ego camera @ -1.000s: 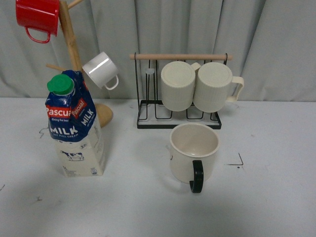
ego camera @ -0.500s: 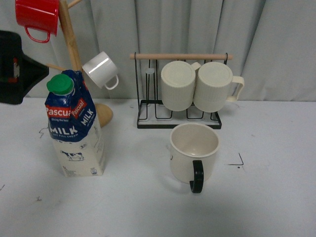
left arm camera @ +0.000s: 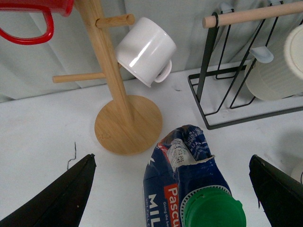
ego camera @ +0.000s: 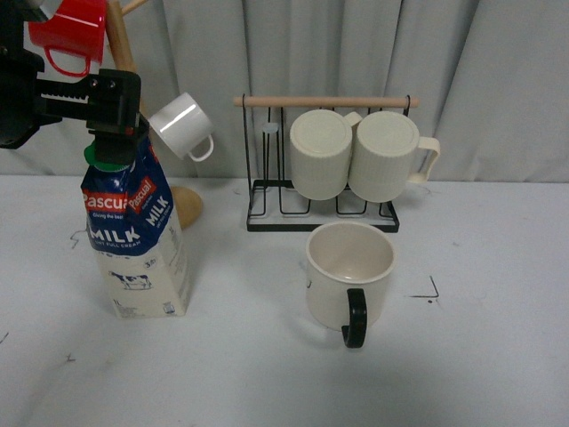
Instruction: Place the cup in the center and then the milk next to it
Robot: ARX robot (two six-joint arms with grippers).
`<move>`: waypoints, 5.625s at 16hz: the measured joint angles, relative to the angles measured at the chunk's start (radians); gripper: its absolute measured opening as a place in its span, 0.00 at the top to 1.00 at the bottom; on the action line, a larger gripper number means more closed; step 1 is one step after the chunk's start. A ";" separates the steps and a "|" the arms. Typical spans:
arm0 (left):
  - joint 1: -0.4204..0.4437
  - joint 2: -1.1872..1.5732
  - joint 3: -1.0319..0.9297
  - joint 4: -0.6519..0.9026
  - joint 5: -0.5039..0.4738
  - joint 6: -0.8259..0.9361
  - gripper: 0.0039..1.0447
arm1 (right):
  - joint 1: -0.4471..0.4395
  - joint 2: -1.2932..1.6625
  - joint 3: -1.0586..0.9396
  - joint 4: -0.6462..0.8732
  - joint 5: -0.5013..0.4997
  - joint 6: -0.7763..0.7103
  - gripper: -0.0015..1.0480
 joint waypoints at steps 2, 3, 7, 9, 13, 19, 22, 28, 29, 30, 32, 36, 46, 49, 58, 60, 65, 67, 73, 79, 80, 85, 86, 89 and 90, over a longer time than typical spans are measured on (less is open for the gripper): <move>-0.017 0.060 0.025 -0.029 -0.037 0.008 0.06 | 0.000 0.000 0.000 0.000 0.000 0.000 0.06; -0.023 0.106 0.036 -0.048 -0.044 0.010 0.06 | 0.000 0.000 0.000 0.000 0.000 0.000 0.06; -0.044 0.183 0.050 -0.073 -0.103 0.027 0.35 | 0.000 0.000 0.000 0.000 0.000 0.000 0.06; -0.056 0.183 0.056 -0.072 -0.108 0.027 0.54 | 0.000 0.000 0.000 0.000 0.000 0.000 0.06; -0.069 0.183 0.057 -0.069 -0.118 0.026 0.81 | 0.000 0.000 0.000 0.000 0.000 0.000 0.06; -0.140 0.136 0.055 -0.098 -0.154 -0.001 0.81 | 0.000 0.000 0.000 0.000 0.000 0.000 0.06; -0.225 0.113 0.064 -0.074 -0.170 -0.037 0.81 | 0.000 0.000 0.000 0.000 0.000 0.000 0.06; -0.328 0.197 0.113 -0.004 -0.246 -0.101 0.82 | 0.000 0.000 0.000 0.000 0.000 0.000 0.06; -0.337 0.218 0.115 0.009 -0.254 -0.104 0.82 | 0.000 0.000 0.000 0.000 0.000 0.000 0.06; -0.346 0.235 0.116 0.011 -0.257 -0.105 0.82 | 0.000 0.000 0.000 0.000 0.000 0.000 0.06; -0.358 0.260 0.116 0.010 -0.260 -0.107 0.82 | 0.000 0.000 0.000 0.000 0.000 0.000 0.06; -0.362 0.262 0.116 0.017 -0.251 -0.124 0.78 | 0.000 0.000 0.000 0.000 0.000 0.000 0.06; -0.299 -0.244 -0.195 0.179 -0.072 -0.155 0.06 | 0.000 0.000 0.000 0.000 0.000 0.000 0.06; -0.146 -0.625 -0.504 0.307 -0.238 -0.108 0.30 | 0.000 0.000 0.000 0.000 0.000 0.000 0.06; 0.142 -1.074 -0.801 0.154 0.005 -0.096 0.99 | 0.000 0.000 0.000 0.000 0.000 0.000 0.06; 0.142 -1.142 -0.813 0.110 0.005 -0.096 0.99 | 0.000 0.000 0.000 0.000 0.000 0.000 0.06; 0.142 -1.249 -0.846 0.054 0.005 -0.096 0.99 | 0.000 0.000 0.000 0.000 0.000 0.000 0.06; 0.142 -1.297 -0.846 0.000 0.005 -0.096 0.99 | 0.000 0.000 0.000 0.000 0.000 0.000 0.06; 0.142 -1.399 -0.846 -0.103 0.005 -0.096 0.99 | 0.000 0.000 0.000 0.000 0.000 0.000 0.06; 0.142 -1.590 -0.840 -0.285 0.005 -0.096 0.99 | 0.000 0.000 0.000 -0.001 0.000 0.000 0.06; 0.142 -1.590 -0.841 -0.300 0.003 -0.096 0.99 | 0.000 0.000 0.000 0.002 0.000 0.000 0.06; 0.143 -1.590 -0.845 -0.304 0.005 -0.096 0.74 | 0.000 0.000 0.000 0.000 0.000 0.000 0.06; 0.143 -1.590 -0.845 -0.304 0.005 -0.096 0.62 | 0.000 0.000 0.000 0.000 0.000 0.000 0.06; 0.143 -1.590 -0.845 -0.304 0.005 -0.096 0.27 | 0.000 0.000 0.000 0.000 0.000 0.000 0.06; 0.143 -1.590 -0.845 -0.304 0.005 -0.096 0.13 | 0.000 0.000 0.000 0.000 0.000 0.000 0.06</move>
